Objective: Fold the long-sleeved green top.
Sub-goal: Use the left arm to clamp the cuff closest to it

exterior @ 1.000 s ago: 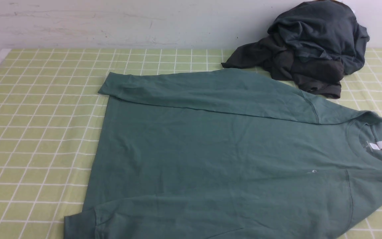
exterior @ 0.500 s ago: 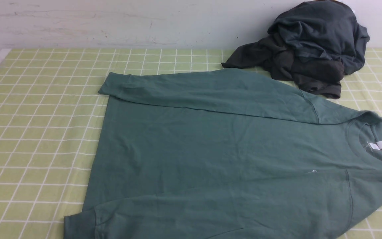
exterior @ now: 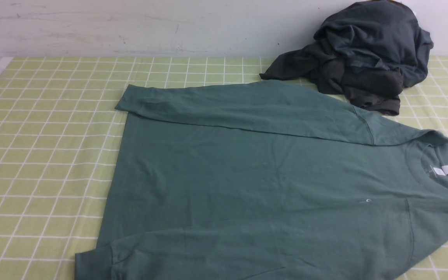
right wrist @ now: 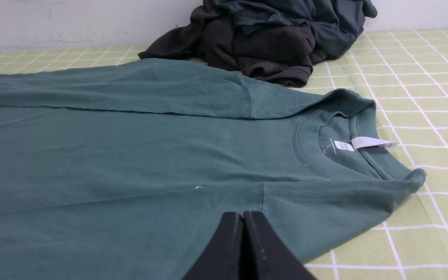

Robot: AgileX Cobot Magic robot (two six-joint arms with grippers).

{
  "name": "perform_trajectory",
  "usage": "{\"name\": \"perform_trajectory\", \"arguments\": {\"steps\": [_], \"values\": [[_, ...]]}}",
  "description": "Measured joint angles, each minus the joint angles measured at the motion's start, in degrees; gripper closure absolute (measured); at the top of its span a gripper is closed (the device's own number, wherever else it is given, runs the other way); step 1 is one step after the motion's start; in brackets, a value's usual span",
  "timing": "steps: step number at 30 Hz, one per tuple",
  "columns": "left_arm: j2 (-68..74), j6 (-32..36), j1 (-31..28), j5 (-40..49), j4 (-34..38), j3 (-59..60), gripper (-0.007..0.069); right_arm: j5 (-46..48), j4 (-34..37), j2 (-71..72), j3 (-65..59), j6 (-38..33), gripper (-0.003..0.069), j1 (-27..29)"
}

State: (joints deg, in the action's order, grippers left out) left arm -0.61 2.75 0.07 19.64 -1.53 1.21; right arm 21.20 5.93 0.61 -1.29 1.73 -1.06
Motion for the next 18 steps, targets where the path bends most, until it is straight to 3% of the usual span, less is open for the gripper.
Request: {"name": "perform_trajectory", "arguments": {"steps": [10, 16, 18], "values": [[0.0, 0.0, 0.0, -0.9, -0.1, 0.0, 0.0628, -2.3, 0.0, 0.0, -0.1, 0.0, 0.0673, 0.0], [0.0, 0.0, 0.0, -15.5, -0.4, 0.6, 0.0628, -16.9, 0.0, 0.0, -0.3, 0.0, 0.0673, 0.0], [0.0, 0.0, 0.0, -24.7, -0.4, 0.6, 0.0628, -27.6, 0.0, 0.0, -0.3, 0.0, 0.0673, 0.0]]}}
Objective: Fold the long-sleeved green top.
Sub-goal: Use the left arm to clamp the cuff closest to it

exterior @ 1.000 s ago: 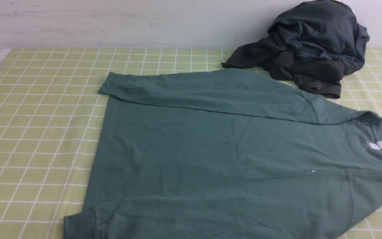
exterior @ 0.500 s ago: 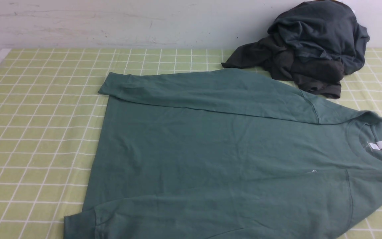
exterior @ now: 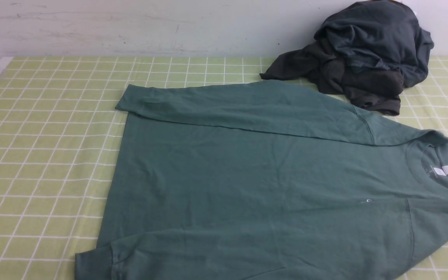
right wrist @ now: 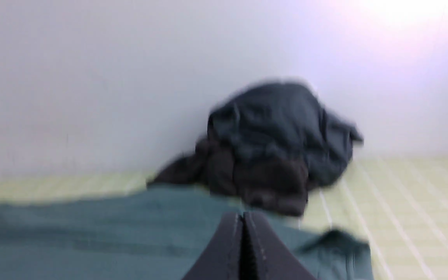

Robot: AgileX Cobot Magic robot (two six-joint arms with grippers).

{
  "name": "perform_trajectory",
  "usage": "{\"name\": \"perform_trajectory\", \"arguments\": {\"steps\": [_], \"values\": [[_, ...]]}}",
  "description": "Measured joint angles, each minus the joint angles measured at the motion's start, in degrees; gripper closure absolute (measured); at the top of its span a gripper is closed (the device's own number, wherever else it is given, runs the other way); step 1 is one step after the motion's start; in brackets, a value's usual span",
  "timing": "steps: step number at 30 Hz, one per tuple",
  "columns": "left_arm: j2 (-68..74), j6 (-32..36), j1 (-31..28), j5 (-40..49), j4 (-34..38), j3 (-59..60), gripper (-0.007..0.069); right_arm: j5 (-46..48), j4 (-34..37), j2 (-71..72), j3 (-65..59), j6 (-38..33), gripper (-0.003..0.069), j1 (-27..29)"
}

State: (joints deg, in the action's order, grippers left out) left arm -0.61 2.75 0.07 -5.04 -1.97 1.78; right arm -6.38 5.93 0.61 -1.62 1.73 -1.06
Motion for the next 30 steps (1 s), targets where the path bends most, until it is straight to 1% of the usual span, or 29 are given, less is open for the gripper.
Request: {"name": "perform_trajectory", "arguments": {"steps": [2, 3, 4, 5, 7, 8, 9, 11, 13, 14, 15, 16, 17, 19, 20, 21, 23, 24, 25, 26, 29, 30], "values": [[0.0, 0.0, 0.0, -8.1, 0.0, 0.0, 0.0628, -7.6, 0.0, 0.0, 0.0, 0.4, 0.0673, 0.0], [0.0, -0.2, 0.0, -9.7, -0.1, 0.0, 0.0628, -9.8, 0.0, 0.0, 0.0, 0.6, 0.0673, 0.0], [0.0, -1.6, 0.0, -16.8, -0.1, 0.0, 0.0628, -15.5, 0.2, 0.0, 0.0, 2.2, 0.0673, 0.0], [0.0, -2.7, 0.0, -21.5, -0.2, 0.0, 0.0628, -20.1, 0.8, 0.0, 0.0, 3.8, 0.0673, 0.0], [0.0, -4.6, 0.0, -25.3, -0.2, 0.0, 0.0628, -22.6, 1.2, 0.0, 0.0, 4.8, 0.0673, 0.0], [0.0, -7.5, 0.0, -30.4, -0.1, 0.0, 0.0628, -24.9, 1.7, 0.0, 0.0, 6.7, 0.0673, 0.0], [0.0, -9.9, 0.0, -33.7, -0.1, -0.1, 0.0628, -27.0, 1.9, 0.0, 0.0, 8.3, 0.0673, 0.0], [0.0, -14.3, 0.0, -34.0, -0.1, -1.9, 0.0628, -29.4, 1.9, -0.3, 0.0, 10.6, 0.0673, 0.0], [0.9, -16.6, 0.0, -31.0, -0.1, -7.0, 0.0628, -30.2, 1.9, -1.4, 1.2, 11.9, 0.0673, 0.0], [2.3, -17.2, 0.0, -27.7, -0.4, -11.1, 0.0628, -29.9, 1.9, -2.4, 3.1, 12.2, 0.0673, 0.0], [4.7, -17.4, 0.0, -21.9, -2.0, -16.7, 0.0628, -29.0, 1.9, -4.0, 7.0, 11.8, 0.0673, 0.0], [5.6, -17.4, 0.0, -21.0, -2.3, -18.6, 0.0628, -28.6, 1.9, -4.7, 8.4, 11.4, 0.0673, 0.0], [8.9, -17.2, 0.0, -14.8, -5.3, -24.3, 0.0628, -26.4, 1.9, -7.5, 12.8, 9.8, 0.0673, 0.0], [15.5, -16.8, 0.0, -6.9, -10.7, -33.4, 0.0628, -21.7, 1.9, -12.4, 20.5, 6.4, 0.0673, 0.0], [17.5, -16.8, 0.0, -4.2, -11.9, -36.0, 0.0628, -19.9, 1.9, -14.5, 24.1, 5.3, 0.0673, 0.0], [20.7, -16.8, 0.0, -1.2, -13.7, -38.6, 0.0628, -15.9, 1.8, -17.3, 27.5, 2.9, 0.0673, 0.0], [25.8, -16.8, 0.0, 2.7, -15.2, -40.9, 0.0628, -11.5, 1.4, -21.3, 30.9, 0.6, 0.0673, 0.0], [30.1, -17.4, 0.0, 6.5, -15.6, -41.9, 0.0628, -5.1, 1.1, -25.4, 34.0, -1.7, 0.0673, 0.0], [31.4, -17.7, 0.0, 8.5, -15.5, -42.0, 0.0628, -4.2, 1.0, -26.0, 34.7, -2.4, 0.0673, 0.0], [35.6, -19.4, 0.0, 14.0, -14.3, -42.2, 0.0628, 3.5, 0.7, -30.6, 36.6, -4.4, 0.0673, 0.0], [43.5, -20.6, 0.0, 26.4, -8.6, -42.2, 0.0627, 19.4, 0.7, -37.0, 38.1, -7.0, 0.0673, -0.9], [45.8, -19.6, 0.0, 32.0, -4.9, -42.2, 0.0627, 26.7, 1.2, -38.7, 38.1, -7.8, 0.0673, -1.4]]}}
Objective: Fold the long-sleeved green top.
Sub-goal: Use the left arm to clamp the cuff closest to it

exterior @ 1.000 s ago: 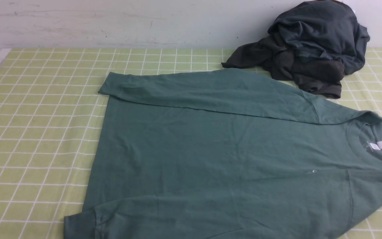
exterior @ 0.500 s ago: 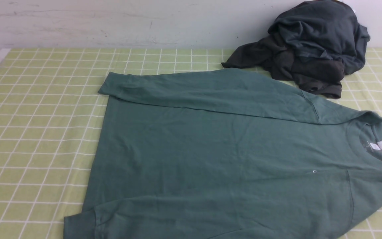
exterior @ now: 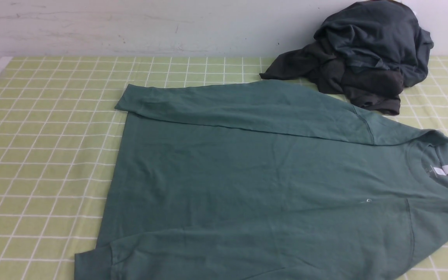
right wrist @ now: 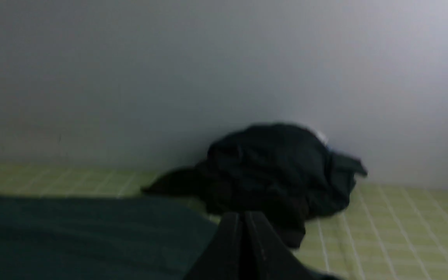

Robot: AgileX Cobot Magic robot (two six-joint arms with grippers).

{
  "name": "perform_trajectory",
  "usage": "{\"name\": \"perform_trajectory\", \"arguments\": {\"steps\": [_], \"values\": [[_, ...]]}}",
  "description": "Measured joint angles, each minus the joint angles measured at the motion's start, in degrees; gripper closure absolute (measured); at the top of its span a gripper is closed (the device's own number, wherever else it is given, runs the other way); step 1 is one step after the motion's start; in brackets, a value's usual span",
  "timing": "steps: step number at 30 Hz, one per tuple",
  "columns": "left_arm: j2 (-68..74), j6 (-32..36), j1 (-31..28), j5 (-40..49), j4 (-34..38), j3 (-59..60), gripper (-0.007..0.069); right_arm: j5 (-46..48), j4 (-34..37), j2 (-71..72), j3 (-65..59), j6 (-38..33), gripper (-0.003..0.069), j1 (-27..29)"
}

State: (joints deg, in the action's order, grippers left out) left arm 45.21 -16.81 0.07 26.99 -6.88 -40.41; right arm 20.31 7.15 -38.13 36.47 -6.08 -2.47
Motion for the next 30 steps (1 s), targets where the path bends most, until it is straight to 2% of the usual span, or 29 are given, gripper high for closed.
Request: {"name": "perform_trajectory", "arguments": {"steps": [2, 3, 4, 5, 6, 8, 10, 12, 13, 16, 20, 25, 30], "values": [[4.0, 3.7, 0.0, 7.3, 5.7, 0.1, 0.0627, 10.3, 1.2, -2.9, -0.1, -1.1, 0.0673, -1.2], [6.8, 8.6, 0.0, 11.0, 9.6, 0.1, 0.0627, 15.5, 2.0, -4.3, -0.2, -1.9, 0.0673, -1.8], [9.3, 12.7, 0.0, 13.4, 12.8, 0.1, 0.0627, 19.3, 2.7, -6.0, -0.6, -2.8, 0.0673, -2.5], [10.3, 13.5, 0.0, 13.8, 13.4, 0.1, 0.0627, 20.2, 3.0, -6.6, -0.8, -3.2, 0.0673, -2.7], [14.5, 21.1, 0.0, 16.2, 19.2, 0.1, 0.0623, 22.5, 3.7, -8.7, -1.3, -4.5, 0.0673, -3.3], [19.6, 28.4, 0.0, 17.0, 24.8, 0.1, 0.0604, 23.2, 4.8, -11.6, -1.9, -6.2, 0.0673, -4.3], [23.8, 33.0, 0.0, 16.8, 28.5, 0.0, 0.0575, 22.7, 5.9, -13.6, -1.9, -7.9, 0.0673, -5.2], [26.4, 34.6, 0.0, 16.3, 29.9, 0.0, 0.0547, 21.8, 6.6, -14.6, -1.9, -8.7, 0.0673, -5.7], [29.6, 36.3, 0.0, 15.4, 31.4, -0.1, 0.0502, 20.3, 7.3, -15.5, -1.9, -9.9, 0.0673, -6.3], [34.7, 36.7, 0.0, 14.4, 31.9, -0.1, 0.0409, 18.1, 8.6, -16.9, -1.9, -11.1, 0.0673, -6.7], [38.9, 34.6, 0.0, 13.7, 30.6, -0.1, 0.0333, 16.9, 10.1, -17.6, -2.0, -11.7, 0.0673, -6.8], [42.9, 29.2, 0.0, 10.5, 27.3, -0.2, 0.0343, 16.3, 10.9, -17.6, -2.1, -11.9, 0.0673, -6.8], [46.2, 26.9, 0.0, 8.0, 27.0, -0.3, 0.0425, 15.9, 11.9, -17.6, -2.3, -12.1, 0.0673, -6.8]]}}
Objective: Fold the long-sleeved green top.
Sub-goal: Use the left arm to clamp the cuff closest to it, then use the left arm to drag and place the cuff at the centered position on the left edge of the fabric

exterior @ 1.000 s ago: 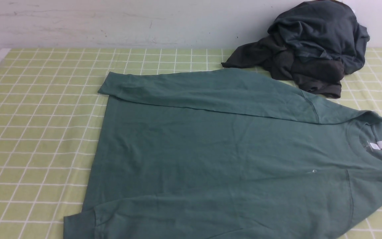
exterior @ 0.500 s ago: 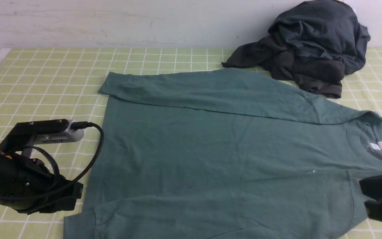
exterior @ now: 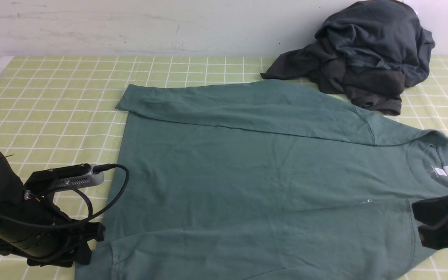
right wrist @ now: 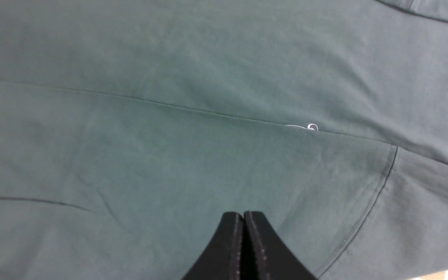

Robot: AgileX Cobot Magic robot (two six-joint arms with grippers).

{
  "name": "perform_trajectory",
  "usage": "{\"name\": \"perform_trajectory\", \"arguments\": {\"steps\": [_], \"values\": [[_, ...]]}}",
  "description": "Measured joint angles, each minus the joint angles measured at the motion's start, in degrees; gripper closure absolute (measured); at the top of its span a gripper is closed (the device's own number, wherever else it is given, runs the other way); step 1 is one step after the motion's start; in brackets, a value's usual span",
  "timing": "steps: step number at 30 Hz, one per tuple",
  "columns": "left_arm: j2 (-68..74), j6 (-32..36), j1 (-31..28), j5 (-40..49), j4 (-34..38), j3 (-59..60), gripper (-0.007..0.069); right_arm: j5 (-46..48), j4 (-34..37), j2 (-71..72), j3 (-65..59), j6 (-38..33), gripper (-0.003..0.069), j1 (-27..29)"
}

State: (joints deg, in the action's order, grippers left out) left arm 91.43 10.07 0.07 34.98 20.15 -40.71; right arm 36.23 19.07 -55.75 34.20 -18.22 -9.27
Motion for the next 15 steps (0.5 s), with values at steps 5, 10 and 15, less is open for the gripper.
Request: {"name": "perform_trajectory", "arguments": {"steps": [5, 10, 15], "values": [[0.7, 1.1, 0.0, 0.2, 1.1, -0.6, 0.0536, 0.0, 0.5, 0.0, -0.1, 0.0, 0.0673, 0.0], [-0.7, 5.3, 0.0, 4.0, 2.8, -2.6, 0.0618, 0.0, 0.5, 0.0, -0.1, 0.0, 0.0673, -0.1], [-5.9, 7.8, 0.0, 7.4, 3.2, -8.6, 0.0619, 0.0, 0.6, 0.0, -0.1, 0.0, 0.0673, -0.2]]}}
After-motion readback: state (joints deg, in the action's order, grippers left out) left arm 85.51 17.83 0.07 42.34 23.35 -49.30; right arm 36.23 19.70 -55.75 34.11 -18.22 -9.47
